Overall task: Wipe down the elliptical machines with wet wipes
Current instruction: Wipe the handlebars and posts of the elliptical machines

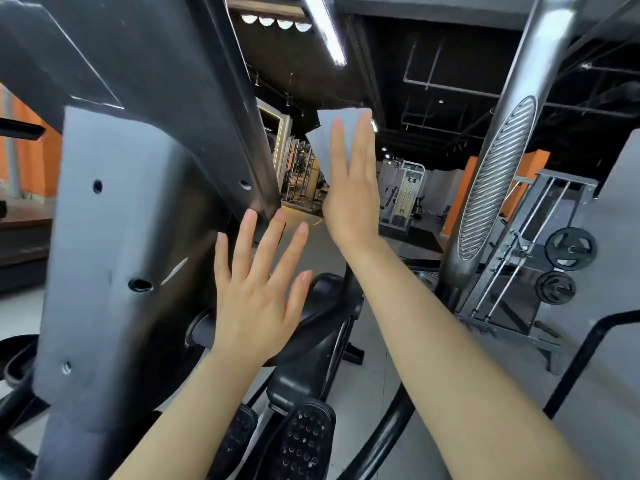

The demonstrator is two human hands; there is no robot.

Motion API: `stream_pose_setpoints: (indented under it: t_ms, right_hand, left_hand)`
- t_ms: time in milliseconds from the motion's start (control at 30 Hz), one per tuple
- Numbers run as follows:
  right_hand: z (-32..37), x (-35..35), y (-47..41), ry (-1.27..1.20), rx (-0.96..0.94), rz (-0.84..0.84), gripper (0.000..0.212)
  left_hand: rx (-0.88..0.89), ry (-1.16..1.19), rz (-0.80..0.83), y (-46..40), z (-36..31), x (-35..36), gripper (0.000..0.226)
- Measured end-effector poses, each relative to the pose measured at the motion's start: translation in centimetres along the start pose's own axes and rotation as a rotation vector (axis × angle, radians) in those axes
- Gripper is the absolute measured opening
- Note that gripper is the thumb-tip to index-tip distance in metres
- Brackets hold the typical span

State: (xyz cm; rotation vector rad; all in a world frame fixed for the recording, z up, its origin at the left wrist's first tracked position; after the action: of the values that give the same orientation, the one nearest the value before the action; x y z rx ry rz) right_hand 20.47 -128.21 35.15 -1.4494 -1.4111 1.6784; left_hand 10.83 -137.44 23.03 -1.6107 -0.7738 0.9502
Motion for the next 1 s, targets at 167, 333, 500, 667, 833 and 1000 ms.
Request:
stream_pose_setpoints:
  t_ms: [167,333,500,667,833,1000]
  right_hand:
    - [-0.6,0.5,2.3,0.045,-0.031,-0.034,0.090]
    - [-1.1,0.0,5.3,0.082,-0.080,0.022,0.088]
    - [-2.0,0.3,9.3,0.125,-0.078,0.104,0.085]
    - [-3.1,1.3,14.5,0.084,0.035,0.232,0.086]
    - [-3.4,2.2,19.0,-0.118,0.344,0.466,0.083]
    - [-1.4,1.7,21.5,-0.326,0.609,0.523,0.078]
  left_hand:
    - [0.000,-0.004,0.012,0.0,0.0,0.1,0.050]
    - [-0.007,-0.017,0.020,0.0,0.0,0.3,0.050]
    - [0.002,-0.033,0.017,0.1,-0.1,0.3,0.050]
    - [0.008,-0.025,0.032,0.2,-0.2,0.4,0.049]
    - [-0.009,-0.006,0.048,0.4,-0.1,0.3,0.047]
    - [-0.103,0.046,0.116,2.6,0.3,-0.1,0.049]
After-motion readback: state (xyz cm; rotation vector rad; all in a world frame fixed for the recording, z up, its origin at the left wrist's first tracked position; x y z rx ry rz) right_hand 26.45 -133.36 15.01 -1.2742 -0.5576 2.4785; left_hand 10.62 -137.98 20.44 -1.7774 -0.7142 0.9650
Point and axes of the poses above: each hand's wrist, its own y-axis away from the middle knuckle, its own x-axis out of the palm, z = x × y, the point moved 7 cm from there along -y, towards the middle knuckle, and after that the axes turned 12 degrees about y, right-handed, at the moved point
